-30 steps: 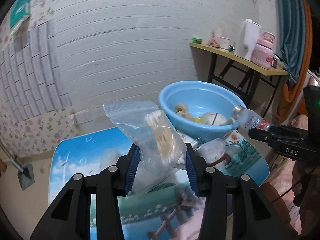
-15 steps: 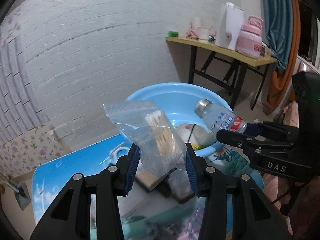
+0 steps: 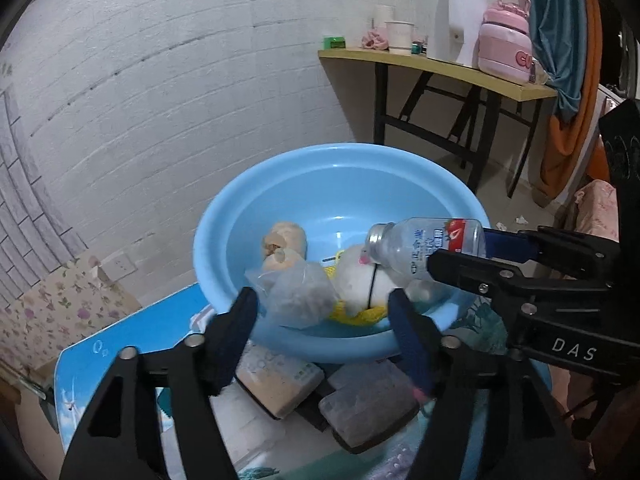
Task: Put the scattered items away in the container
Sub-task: 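Carry the bag and bottle over the blue basin and release both, then move the left tool to the QR-code packet while the right tool approaches the banded floss box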
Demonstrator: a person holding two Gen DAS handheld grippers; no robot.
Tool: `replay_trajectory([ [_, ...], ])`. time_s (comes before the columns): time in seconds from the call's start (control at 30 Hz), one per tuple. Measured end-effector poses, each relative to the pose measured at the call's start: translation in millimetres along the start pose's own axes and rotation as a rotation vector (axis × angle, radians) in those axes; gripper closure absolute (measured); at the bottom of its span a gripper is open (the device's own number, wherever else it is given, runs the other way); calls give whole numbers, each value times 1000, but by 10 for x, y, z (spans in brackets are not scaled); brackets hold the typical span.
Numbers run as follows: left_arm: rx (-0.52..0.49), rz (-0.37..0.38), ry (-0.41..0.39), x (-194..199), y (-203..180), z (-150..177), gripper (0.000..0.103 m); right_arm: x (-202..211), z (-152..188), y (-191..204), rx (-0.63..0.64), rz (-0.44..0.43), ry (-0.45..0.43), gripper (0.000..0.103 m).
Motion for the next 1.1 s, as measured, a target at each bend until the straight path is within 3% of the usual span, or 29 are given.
replay_trajectory([
  [0.17,23,-11,-19,159,104,66,26,78,-6,12,-12,22,-17,51],
  [0.37,69,-33,-30,444,337,299,26,207,40,90,-17,31,-17,50],
  [0.5,89,-77,-47,614,501,513,19,319,120,169,4,46,-20,50],
  [0.77,145,-63,-48,895,672,988,17,435,327,299,14,78,15,50],
  [1.1,207,-31,4,915,750,1414,16,271,723,621,59,64,115,49],
])
Point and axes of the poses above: each gripper's, at about its wrist camera, not at the fingertips, and x roughly against the way its jaws point, y to its left, z to its underside, the point moved 7 cm from there along -x, roughly the way its jaws point, and after that the axes turned 5 degrees about x, right-handed, at the moved point
